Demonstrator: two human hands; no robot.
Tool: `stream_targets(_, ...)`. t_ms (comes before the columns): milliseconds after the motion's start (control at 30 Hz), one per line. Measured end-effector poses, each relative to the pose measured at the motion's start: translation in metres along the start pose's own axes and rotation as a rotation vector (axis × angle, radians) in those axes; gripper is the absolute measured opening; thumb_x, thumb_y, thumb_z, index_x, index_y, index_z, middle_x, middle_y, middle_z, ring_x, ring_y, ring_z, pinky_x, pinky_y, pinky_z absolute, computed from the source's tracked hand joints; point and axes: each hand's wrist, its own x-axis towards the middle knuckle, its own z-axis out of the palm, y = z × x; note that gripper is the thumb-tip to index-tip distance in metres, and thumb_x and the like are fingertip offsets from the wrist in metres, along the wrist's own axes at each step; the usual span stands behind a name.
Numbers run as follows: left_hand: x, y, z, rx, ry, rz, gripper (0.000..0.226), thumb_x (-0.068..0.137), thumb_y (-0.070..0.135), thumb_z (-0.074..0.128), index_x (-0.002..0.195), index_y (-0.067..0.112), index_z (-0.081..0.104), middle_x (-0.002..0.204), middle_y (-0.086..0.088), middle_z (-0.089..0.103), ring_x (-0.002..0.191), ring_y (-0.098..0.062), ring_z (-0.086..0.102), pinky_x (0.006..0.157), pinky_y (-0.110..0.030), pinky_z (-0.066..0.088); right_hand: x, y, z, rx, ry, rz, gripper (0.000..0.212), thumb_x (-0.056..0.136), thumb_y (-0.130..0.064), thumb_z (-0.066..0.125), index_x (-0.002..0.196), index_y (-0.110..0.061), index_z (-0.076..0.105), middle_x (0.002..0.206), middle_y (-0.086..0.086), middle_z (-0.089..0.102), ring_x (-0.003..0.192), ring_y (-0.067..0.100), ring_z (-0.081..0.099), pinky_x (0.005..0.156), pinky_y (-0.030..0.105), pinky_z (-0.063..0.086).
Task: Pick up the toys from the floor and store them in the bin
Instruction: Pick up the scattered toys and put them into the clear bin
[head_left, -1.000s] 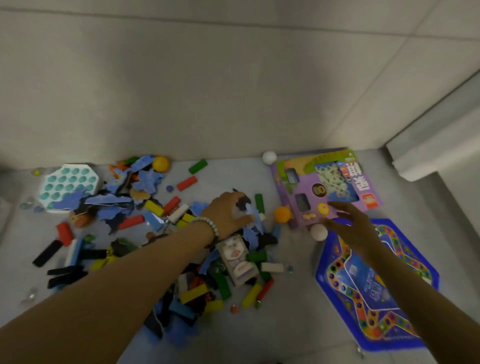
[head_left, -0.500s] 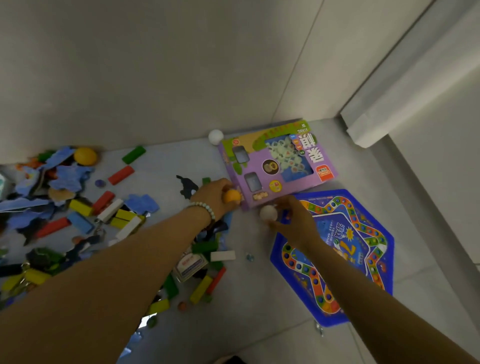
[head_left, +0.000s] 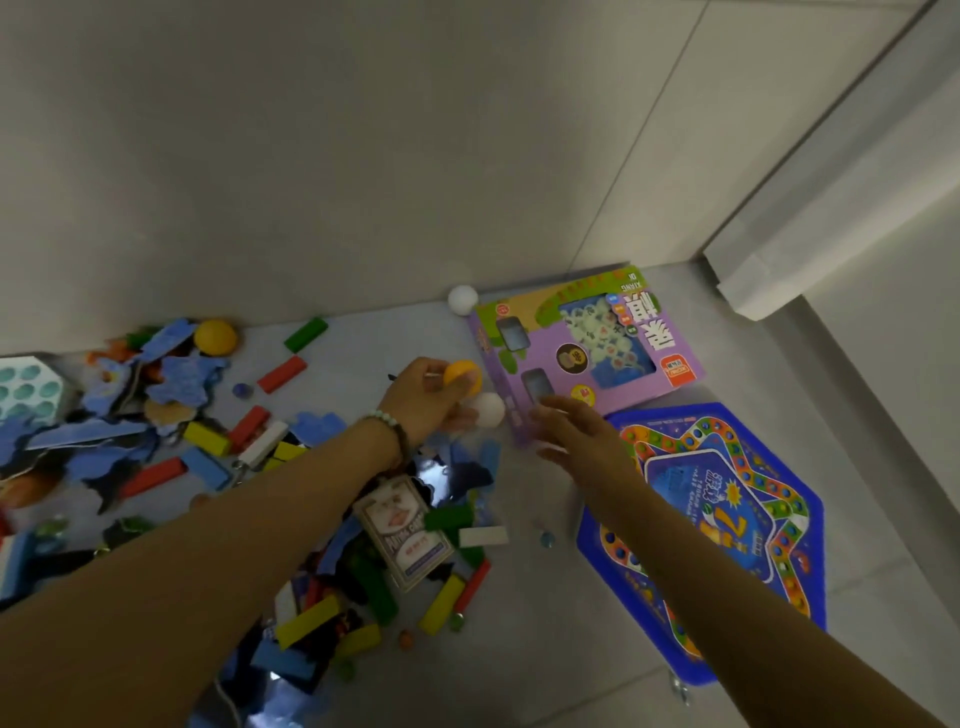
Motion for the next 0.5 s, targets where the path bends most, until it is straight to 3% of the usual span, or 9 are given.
stream_targets(100,0.0,-0.006,-0.017,-0.121,0.004,-0.082,0.019,0.093,0.022,0.052,0.093,0.003,0.051,0.088,-0.008,0.057,0.07,-0.02,0.063,0.057,-0.025,0.057,0.008,-0.001,0.035,-0.008,-0.042,0.073,0.033,0.092,-0.005,0.052,0.124,0.001,0.05,0.105,0.014,0.056,0.085,0.021,0.058,0.078,0.034,0.051)
stream_targets(233,-0.001,-0.018,-0.045,-0.23,0.04,-0.105,0.011,0.093,0.02,0.052,0.093,0.009,0.049,0.082,-0.008,0.053,0.068,-0.019,0.056,0.059,-0.025,0.052,0.014,0.004,0.064,-0.1,-0.057,0.048,0.045,0.087,-0.002,0.059,0.129,-0.006,0.044,0.124,0.012,0.049,0.105,0.025,0.054,0.079,0.034,0.051)
stream_targets(333,-0.003,-0.023,-0.064,-0.199,0.171,-0.114,0.032,0.09,0.021,0.057,0.115,0.005,0.046,0.1,-0.011,0.059,0.073,-0.017,0.062,0.06,-0.027,0.057,0.024,0.004,0.073,-0.168,0.025,-0.039,0.05,0.081,-0.001,0.067,0.124,-0.002,0.043,0.128,0.016,0.047,0.094,0.018,0.055,0.085,0.035,0.049)
stream_targets(400,-0.003,-0.021,-0.079,-0.178,0.194,-0.088,0.028,0.09,0.02,0.057,0.115,0.01,0.047,0.108,-0.014,0.059,0.074,-0.017,0.063,0.057,-0.022,0.057,0.032,0.001,0.079,-0.163,0.036,-0.062,0.052,0.079,-0.002,0.07,0.122,-0.002,0.042,0.13,0.015,0.048,0.085,0.009,0.054,0.089,0.032,0.047)
stream_targets(500,-0.001,-0.015,-0.1,-0.132,0.191,-0.057,0.027,0.091,0.014,0.056,0.116,0.013,0.047,0.124,-0.017,0.054,0.09,-0.027,0.062,0.076,-0.033,0.052,0.046,-0.006,0.087,-0.178,0.061,-0.138,0.057,0.078,-0.004,0.071,0.126,-0.005,0.04,0.131,0.01,0.05,0.091,0.008,0.054,0.085,0.022,0.045)
